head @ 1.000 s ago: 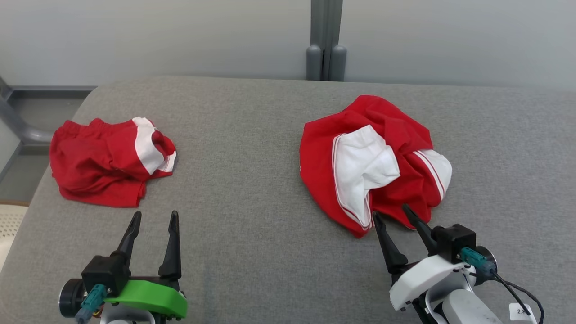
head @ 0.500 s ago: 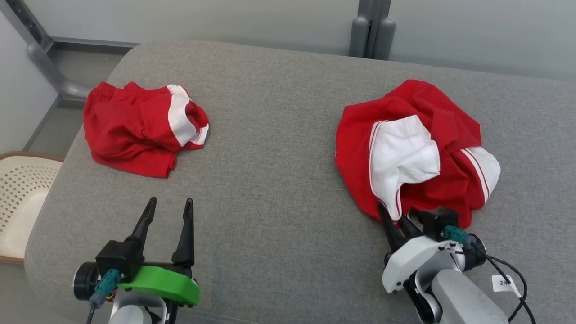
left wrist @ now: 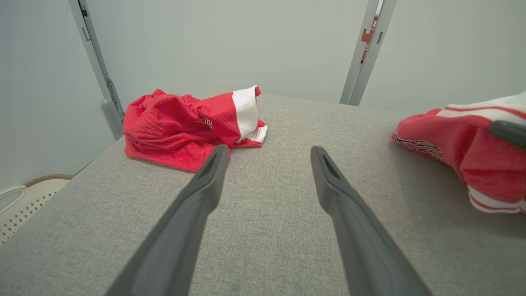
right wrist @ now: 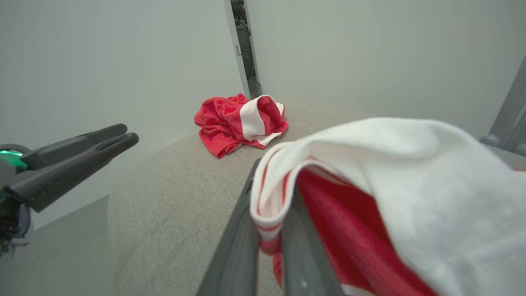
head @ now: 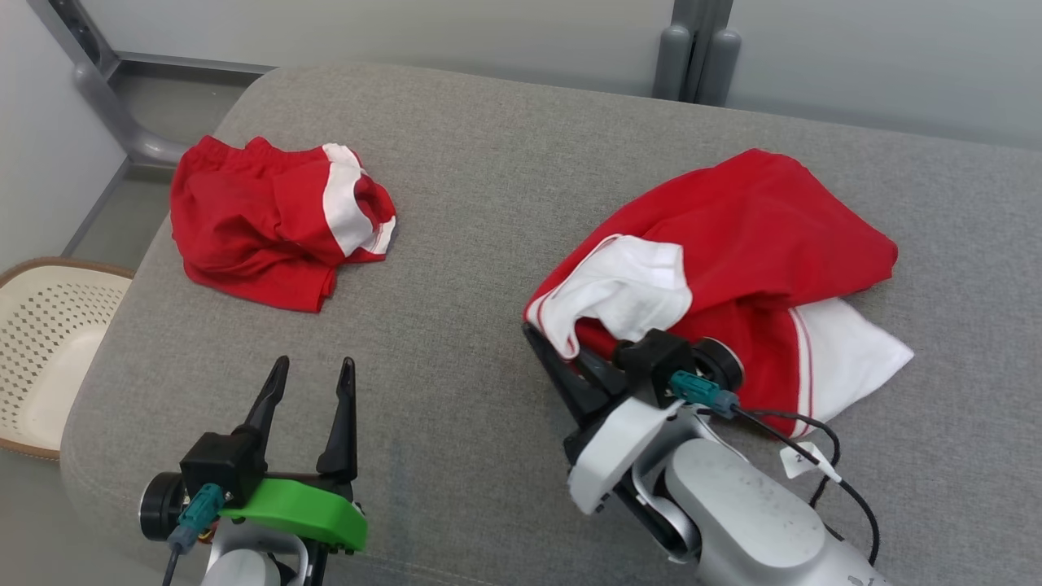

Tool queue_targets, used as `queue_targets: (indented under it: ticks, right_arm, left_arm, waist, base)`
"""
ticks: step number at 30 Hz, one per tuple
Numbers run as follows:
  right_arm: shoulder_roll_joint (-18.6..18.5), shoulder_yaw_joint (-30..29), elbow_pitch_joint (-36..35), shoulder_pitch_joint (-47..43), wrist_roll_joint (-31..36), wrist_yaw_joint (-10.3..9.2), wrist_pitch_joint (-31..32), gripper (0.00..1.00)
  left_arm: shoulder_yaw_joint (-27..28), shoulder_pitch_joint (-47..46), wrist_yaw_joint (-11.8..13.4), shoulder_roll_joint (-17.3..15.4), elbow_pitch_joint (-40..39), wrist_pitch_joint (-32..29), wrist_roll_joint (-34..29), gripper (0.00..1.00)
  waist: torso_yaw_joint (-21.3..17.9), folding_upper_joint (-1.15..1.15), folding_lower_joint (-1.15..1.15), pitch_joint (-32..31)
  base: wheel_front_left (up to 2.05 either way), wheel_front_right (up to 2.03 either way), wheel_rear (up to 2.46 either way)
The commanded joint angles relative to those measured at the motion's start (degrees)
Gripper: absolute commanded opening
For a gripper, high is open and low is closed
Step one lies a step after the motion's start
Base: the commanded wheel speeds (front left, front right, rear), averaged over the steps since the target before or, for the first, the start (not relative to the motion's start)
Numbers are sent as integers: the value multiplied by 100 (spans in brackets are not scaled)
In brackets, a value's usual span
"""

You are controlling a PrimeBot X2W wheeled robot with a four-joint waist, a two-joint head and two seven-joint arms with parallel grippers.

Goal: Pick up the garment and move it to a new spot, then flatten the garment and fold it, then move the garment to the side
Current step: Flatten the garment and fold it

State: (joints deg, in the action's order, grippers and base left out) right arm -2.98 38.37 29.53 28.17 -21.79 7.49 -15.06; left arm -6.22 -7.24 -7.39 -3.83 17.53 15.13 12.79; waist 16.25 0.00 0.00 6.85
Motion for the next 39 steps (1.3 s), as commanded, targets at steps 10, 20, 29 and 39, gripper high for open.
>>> queue_targets:
  ticks: [10,20,29,39]
  right_arm:
    - [0,1174,316,540,-995,0,-19,100]
    - [-171,895,538,-269,-665,0,-18,100]
    - [-866,-285,-436,-1381,-214,0,-18,100]
    - [-1213,-1653,-485,-1145,376,0,-17,100]
  left_arm:
    - [-48,-112,-14,33,112,3,-68,100]
    - [23,50,-14,19,109,3,-110,100]
    - [50,119,-14,2,76,3,-123,100]
    - [-59,30,-14,25,70,3,-114,100]
  waist:
    - [39,0,0,17]
    - [-503,0,0,-176]
    - [-850,0,0,-281]
    - [-784,0,0,-186]
  base:
    - [0,0,0]
    - [0,0,0]
    - [0,0,0]
    - [0,0,0]
